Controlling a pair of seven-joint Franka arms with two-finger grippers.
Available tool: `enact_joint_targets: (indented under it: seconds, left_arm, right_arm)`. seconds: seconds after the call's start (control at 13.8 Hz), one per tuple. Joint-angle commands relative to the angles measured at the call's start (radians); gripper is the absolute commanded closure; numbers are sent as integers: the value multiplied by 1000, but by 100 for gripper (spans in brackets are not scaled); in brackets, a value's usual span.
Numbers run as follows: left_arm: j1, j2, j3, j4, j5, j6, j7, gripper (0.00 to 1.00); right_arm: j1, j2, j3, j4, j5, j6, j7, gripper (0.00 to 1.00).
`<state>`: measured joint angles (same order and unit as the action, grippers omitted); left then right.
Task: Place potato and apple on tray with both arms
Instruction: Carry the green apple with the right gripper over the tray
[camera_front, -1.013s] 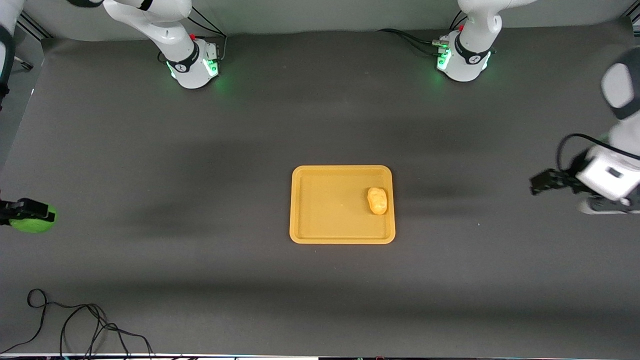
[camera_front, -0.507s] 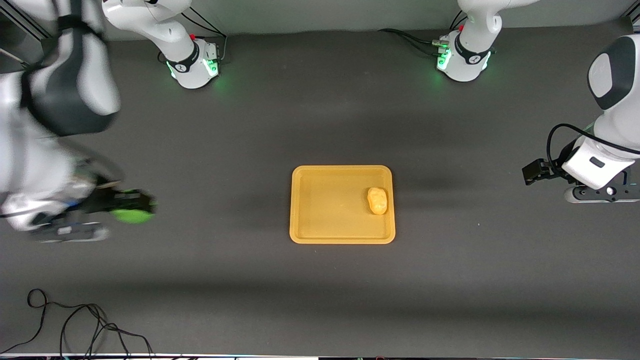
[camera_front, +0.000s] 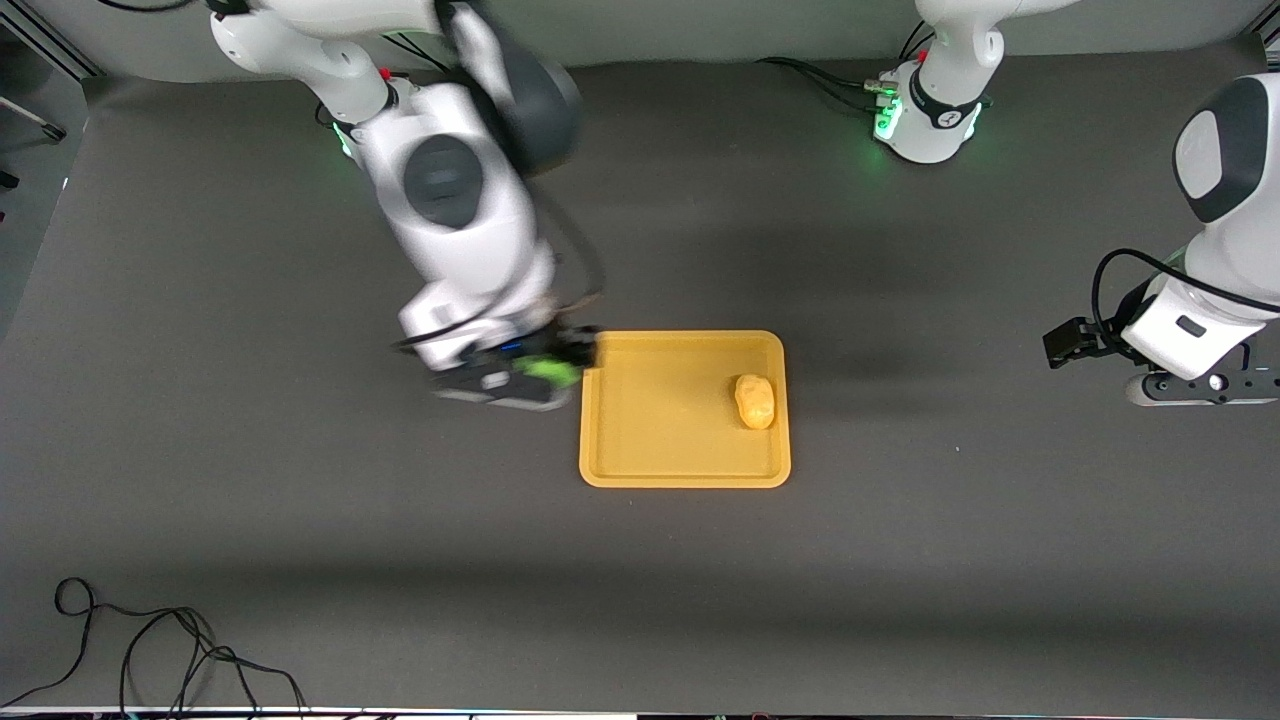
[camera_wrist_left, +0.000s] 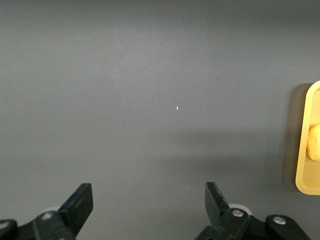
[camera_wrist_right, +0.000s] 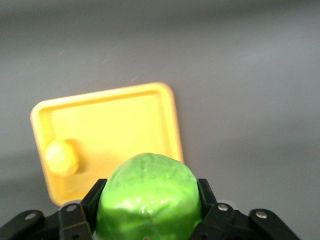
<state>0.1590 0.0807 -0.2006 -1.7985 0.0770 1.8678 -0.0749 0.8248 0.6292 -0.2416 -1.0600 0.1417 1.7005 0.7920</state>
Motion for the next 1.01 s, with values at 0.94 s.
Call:
enact_joint_targets:
  seconds: [0.94]
  left_arm:
    - [13, -12, 7, 71, -26, -70, 64, 0]
  right_arm:
    - [51, 477, 70, 137, -54, 383, 26, 41]
